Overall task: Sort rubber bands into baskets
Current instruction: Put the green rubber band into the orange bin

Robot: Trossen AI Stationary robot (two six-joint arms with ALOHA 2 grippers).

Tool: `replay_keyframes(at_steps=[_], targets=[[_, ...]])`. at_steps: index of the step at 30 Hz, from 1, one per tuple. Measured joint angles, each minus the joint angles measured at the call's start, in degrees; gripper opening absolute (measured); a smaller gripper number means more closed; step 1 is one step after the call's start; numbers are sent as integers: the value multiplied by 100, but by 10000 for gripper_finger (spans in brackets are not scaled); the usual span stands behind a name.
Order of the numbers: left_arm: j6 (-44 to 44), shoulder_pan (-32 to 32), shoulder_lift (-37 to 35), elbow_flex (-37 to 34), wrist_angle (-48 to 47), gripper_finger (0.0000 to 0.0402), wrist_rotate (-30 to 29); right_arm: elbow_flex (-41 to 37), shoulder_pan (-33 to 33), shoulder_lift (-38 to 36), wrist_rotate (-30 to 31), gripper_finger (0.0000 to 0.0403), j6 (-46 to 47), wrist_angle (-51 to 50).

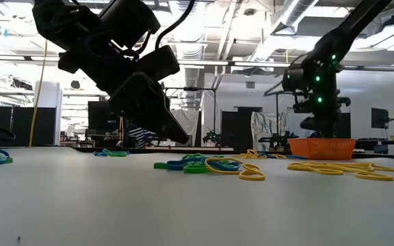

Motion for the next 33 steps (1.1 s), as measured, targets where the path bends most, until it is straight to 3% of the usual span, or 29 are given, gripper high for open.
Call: replay_keyframes(at_steps=[5, 15, 26, 33], targets=[[0, 2, 0, 1, 0, 185, 1, 4, -18, 327, 92, 54, 40, 56], [112, 2, 0, 1, 1, 185, -3, 11, 36, 178, 115, 121, 45, 195], [81, 2, 0, 1, 2, 185, -73, 15, 96, -261, -849, 181, 131, 153], [81, 2, 0, 1, 0, 185, -78, 15, 481, -634, -892, 189, 121, 230]])
